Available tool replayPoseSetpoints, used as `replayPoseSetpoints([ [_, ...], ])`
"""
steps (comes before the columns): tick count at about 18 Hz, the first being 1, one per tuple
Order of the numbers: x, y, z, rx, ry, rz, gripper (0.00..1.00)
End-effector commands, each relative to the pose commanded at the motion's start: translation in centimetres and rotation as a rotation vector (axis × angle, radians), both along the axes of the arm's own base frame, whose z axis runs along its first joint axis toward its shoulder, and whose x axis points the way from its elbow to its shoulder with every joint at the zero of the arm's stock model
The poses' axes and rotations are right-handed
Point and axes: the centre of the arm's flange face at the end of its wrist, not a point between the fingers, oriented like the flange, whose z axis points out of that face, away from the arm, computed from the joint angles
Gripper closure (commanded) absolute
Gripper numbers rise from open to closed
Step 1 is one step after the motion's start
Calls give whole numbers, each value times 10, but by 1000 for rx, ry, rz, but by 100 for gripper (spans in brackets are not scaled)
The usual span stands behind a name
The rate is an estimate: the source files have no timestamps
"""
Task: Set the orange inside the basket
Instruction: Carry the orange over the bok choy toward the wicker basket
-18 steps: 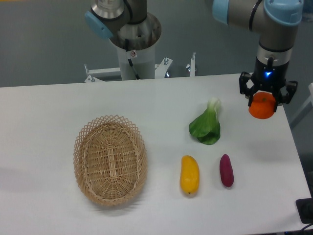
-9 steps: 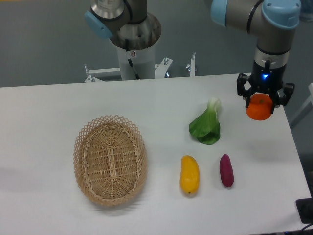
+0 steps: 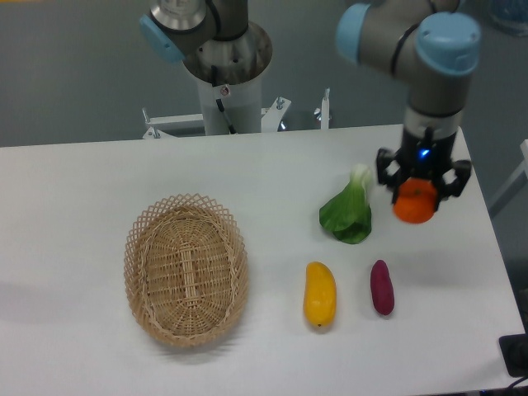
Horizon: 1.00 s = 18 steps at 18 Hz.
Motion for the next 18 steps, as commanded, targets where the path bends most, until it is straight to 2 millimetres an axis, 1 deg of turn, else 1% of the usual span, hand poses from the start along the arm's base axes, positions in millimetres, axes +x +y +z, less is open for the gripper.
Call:
replayPoseSetpoints([
  [1, 9, 9, 0, 12, -14, 31, 33],
  [4, 51, 47, 1, 43, -50, 76, 33],
  [7, 107, 87, -9, 52, -99, 93, 32],
  [8, 127, 100, -17, 46, -119, 89, 32],
  [10, 162, 120, -26, 38, -142, 70, 32],
  [13, 199, 147, -52, 10, -174, 40, 32],
  [16, 226, 162, -76, -24, -199, 6, 32],
  [18, 236, 170, -88, -34, -203, -13, 31],
])
